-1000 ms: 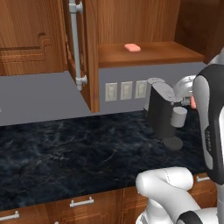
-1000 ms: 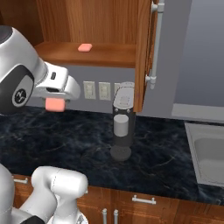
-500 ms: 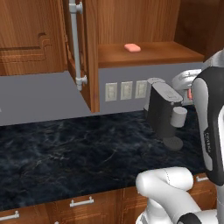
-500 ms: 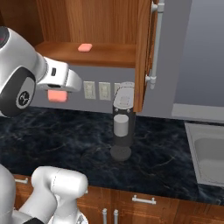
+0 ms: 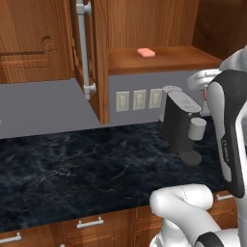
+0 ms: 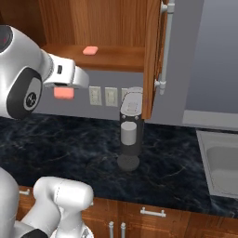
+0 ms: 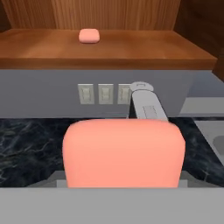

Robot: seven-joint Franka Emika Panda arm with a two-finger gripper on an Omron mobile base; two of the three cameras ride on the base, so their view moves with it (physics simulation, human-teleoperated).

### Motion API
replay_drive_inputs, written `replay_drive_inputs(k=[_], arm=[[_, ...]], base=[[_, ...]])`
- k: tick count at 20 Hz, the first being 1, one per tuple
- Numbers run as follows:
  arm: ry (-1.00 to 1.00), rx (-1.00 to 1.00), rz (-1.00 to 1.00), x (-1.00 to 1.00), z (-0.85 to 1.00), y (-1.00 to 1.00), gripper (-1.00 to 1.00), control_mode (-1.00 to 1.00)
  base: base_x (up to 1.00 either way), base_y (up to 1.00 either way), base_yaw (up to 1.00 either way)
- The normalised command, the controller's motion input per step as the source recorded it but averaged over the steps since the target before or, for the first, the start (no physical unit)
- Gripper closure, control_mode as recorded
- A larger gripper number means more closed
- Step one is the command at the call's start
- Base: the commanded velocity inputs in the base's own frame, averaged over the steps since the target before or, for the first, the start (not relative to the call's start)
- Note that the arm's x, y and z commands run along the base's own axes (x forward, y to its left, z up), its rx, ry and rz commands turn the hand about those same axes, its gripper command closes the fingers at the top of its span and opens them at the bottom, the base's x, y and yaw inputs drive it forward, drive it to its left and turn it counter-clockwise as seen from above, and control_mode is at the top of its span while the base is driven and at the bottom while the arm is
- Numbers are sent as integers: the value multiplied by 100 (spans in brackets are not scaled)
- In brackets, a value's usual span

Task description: Pick up the bar soap and bar soap from the sink, and place them back in the cabinet, and close the cabinet doors.

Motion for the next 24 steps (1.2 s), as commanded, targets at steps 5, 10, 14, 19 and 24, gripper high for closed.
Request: replay_drive_inputs(k=[5,10,14,19,24], arm=[[-6,0,0,8,16,0,100,-100],[-3,0,0,12,22,-2,100,-100],[-1,0,0,11,26,-5,100,-100],[-1,0,0,13,12,-2,100,-100],[-1,0,0,28,0,0,100,-100]], base=[[0,0,0],[0,0,0],[0,0,0],[0,0,0],[0,0,0]])
